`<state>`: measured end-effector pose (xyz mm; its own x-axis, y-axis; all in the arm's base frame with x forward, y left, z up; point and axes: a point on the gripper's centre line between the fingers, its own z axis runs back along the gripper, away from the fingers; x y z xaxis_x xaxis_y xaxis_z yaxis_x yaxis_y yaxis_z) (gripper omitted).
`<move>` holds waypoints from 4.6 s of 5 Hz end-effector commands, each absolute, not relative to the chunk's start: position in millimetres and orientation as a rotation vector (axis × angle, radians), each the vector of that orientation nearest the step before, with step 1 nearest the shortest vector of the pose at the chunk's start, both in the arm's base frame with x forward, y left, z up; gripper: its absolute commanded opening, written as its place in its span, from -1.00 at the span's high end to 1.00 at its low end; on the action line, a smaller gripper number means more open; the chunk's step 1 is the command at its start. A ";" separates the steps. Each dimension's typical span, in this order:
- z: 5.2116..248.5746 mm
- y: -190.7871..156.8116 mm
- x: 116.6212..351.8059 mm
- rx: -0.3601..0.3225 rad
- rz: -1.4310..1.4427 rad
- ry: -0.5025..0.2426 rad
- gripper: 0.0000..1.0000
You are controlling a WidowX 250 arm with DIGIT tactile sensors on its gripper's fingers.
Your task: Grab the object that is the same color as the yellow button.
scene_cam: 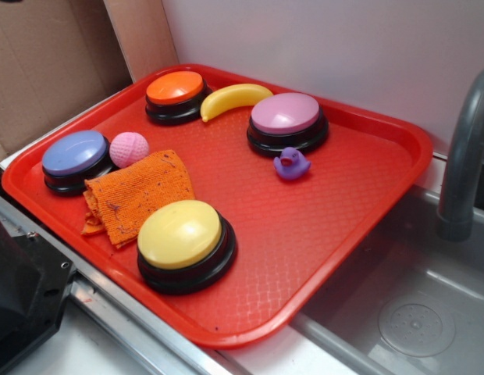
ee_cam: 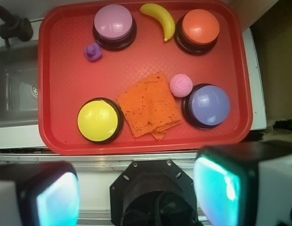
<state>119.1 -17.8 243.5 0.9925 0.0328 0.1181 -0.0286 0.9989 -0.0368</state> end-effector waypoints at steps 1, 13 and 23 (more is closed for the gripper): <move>243.5 -17.8 119.1 -0.035 0.031 -0.119 -1.00; 37.1 43.1 356.1 0.091 -0.627 -0.332 -1.00; 156.7 -23.7 245.4 0.036 -0.009 -0.011 1.00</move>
